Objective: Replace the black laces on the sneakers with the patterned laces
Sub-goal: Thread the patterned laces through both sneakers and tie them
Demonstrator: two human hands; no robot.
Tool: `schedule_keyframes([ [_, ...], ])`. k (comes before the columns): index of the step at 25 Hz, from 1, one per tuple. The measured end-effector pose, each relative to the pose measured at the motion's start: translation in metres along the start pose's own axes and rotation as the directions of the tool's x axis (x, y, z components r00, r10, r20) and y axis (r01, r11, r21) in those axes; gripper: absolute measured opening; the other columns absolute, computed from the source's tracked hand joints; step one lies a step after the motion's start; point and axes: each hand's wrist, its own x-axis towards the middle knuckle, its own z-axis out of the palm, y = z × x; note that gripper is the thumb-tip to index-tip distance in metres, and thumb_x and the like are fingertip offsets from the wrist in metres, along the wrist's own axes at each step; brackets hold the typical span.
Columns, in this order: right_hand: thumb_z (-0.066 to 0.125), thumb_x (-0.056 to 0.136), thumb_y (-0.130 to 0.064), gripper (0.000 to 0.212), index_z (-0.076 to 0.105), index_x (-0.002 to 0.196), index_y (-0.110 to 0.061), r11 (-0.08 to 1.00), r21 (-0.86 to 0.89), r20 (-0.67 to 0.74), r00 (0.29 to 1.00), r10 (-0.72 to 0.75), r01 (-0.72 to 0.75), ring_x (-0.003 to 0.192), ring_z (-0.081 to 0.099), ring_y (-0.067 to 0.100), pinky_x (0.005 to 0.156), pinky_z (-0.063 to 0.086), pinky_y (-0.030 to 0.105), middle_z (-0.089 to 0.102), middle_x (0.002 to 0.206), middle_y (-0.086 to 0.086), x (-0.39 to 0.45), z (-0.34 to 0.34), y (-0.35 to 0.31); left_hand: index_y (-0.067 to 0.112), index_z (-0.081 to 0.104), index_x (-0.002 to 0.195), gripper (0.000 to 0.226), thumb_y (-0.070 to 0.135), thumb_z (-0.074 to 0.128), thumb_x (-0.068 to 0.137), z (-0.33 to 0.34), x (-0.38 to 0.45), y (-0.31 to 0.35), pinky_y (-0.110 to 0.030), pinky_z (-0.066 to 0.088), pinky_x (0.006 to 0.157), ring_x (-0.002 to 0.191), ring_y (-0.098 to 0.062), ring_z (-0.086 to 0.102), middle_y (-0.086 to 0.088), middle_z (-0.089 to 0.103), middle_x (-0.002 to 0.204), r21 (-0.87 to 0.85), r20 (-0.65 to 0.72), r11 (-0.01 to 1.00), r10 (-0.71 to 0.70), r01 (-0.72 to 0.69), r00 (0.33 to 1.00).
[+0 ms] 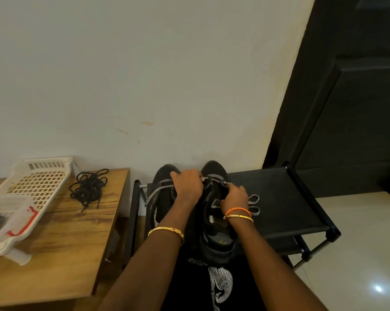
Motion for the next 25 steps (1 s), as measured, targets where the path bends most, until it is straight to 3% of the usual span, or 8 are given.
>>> schedule_keyframes([
  [4, 0.050, 0.093, -0.005, 0.042, 0.049, 0.134, -0.011, 0.998, -0.050, -0.022, 0.999, 0.039, -0.040, 0.129, 0.033, 0.037, 0.102, 0.041, 0.048, 0.037, 0.139, 0.020, -0.003, 0.007, -0.006, 0.024, 0.069, 0.104, 0.021, 0.023, 0.051, 0.093, -0.029, 0.006, -0.024, -0.040, 0.029, 0.093, 0.100, -0.022, 0.056, 0.001, 0.069, 0.097, 0.178, -0.170, 0.978, -0.081, 0.112, 0.982],
  [8, 0.055, 0.092, -0.009, 0.039, 0.051, 0.132, -0.009, 0.996, -0.051, -0.031, 0.997, 0.069, -0.071, 0.132, 0.030, 0.037, 0.104, 0.039, 0.050, 0.034, 0.142, 0.018, -0.005, 0.006, -0.008, 0.017, 0.066, 0.111, 0.025, 0.026, 0.051, 0.093, -0.074, 0.008, -0.093, -0.042, 0.028, 0.098, 0.110, -0.029, 0.050, -0.009, 0.067, 0.105, 0.111, -0.310, 0.899, -0.373, 0.423, 0.874],
  [11, 0.060, 0.088, -0.010, 0.042, 0.053, 0.129, -0.009, 0.998, -0.025, 0.007, 0.999, 0.052, -0.052, 0.130, 0.033, 0.039, 0.106, 0.037, 0.051, 0.037, 0.139, 0.019, -0.003, 0.002, -0.006, 0.012, 0.061, 0.112, 0.025, 0.021, 0.052, 0.090, -0.080, -0.004, -0.116, -0.045, 0.025, 0.104, 0.120, -0.035, 0.044, -0.015, 0.061, 0.118, 0.070, -0.192, 0.832, -0.530, 0.551, 0.826],
  [15, 0.067, 0.085, -0.022, 0.038, 0.059, 0.120, -0.012, 0.896, 0.427, 0.169, 0.984, 0.058, -0.126, 0.105, 0.054, 0.024, 0.091, 0.046, 0.034, 0.056, 0.110, 0.005, -0.001, -0.026, 0.013, 0.015, 0.045, 0.136, 0.046, 0.026, 0.051, 0.092, -0.046, -0.010, -0.074, -0.047, 0.023, 0.108, 0.131, -0.028, 0.038, -0.011, 0.049, 0.137, 0.014, -0.150, 0.975, -0.216, 0.221, 0.965],
  [17, 0.060, 0.090, -0.018, 0.024, 0.063, 0.113, -0.011, 0.762, 0.629, 0.084, 0.988, 0.130, -0.154, 0.101, 0.058, 0.020, 0.085, 0.044, 0.027, 0.061, 0.100, 0.000, 0.011, -0.043, 0.026, 0.020, 0.044, 0.139, 0.044, 0.022, 0.047, 0.095, -0.030, -0.008, -0.043, -0.046, 0.016, 0.111, 0.133, -0.021, 0.037, -0.005, 0.052, 0.135, -0.023, -0.119, 0.999, 0.025, -0.028, 0.993],
  [19, 0.051, 0.088, 0.002, 0.038, 0.059, 0.122, -0.012, 0.833, 0.545, 0.015, 0.995, 0.098, -0.091, 0.113, 0.056, 0.026, 0.086, 0.046, 0.028, 0.059, 0.119, 0.005, 0.032, -0.048, 0.038, 0.021, 0.046, 0.138, 0.044, 0.014, 0.045, 0.095, -0.016, -0.005, -0.020, -0.047, 0.010, 0.113, 0.131, -0.020, 0.041, -0.005, 0.055, 0.131, -0.015, -0.004, 0.990, 0.143, -0.143, 0.990],
  [21, 0.049, 0.086, 0.008, 0.052, 0.053, 0.131, -0.018, 0.922, 0.387, 0.141, 0.988, -0.061, 0.002, 0.118, 0.053, 0.027, 0.088, 0.048, 0.028, 0.051, 0.133, 0.006, 0.039, -0.042, 0.032, 0.018, 0.052, 0.132, 0.040, 0.011, 0.043, 0.094, -0.002, -0.003, -0.009, -0.049, 0.008, 0.114, 0.125, -0.023, 0.048, -0.006, 0.060, 0.125, 0.004, 0.098, 0.987, 0.160, -0.161, 0.982],
  [25, 0.061, 0.087, -0.002, 0.021, 0.068, 0.102, -0.014, 0.940, 0.333, 0.153, 0.980, -0.125, 0.068, 0.100, 0.061, 0.025, 0.079, 0.049, 0.026, 0.066, 0.104, 0.012, 0.046, -0.035, 0.029, 0.018, 0.064, 0.113, 0.028, 0.015, 0.040, 0.099, 0.014, -0.002, -0.012, -0.043, 0.021, 0.110, 0.110, -0.025, 0.057, -0.005, 0.066, 0.110, -0.051, 0.041, 0.992, 0.118, -0.115, 0.992],
])
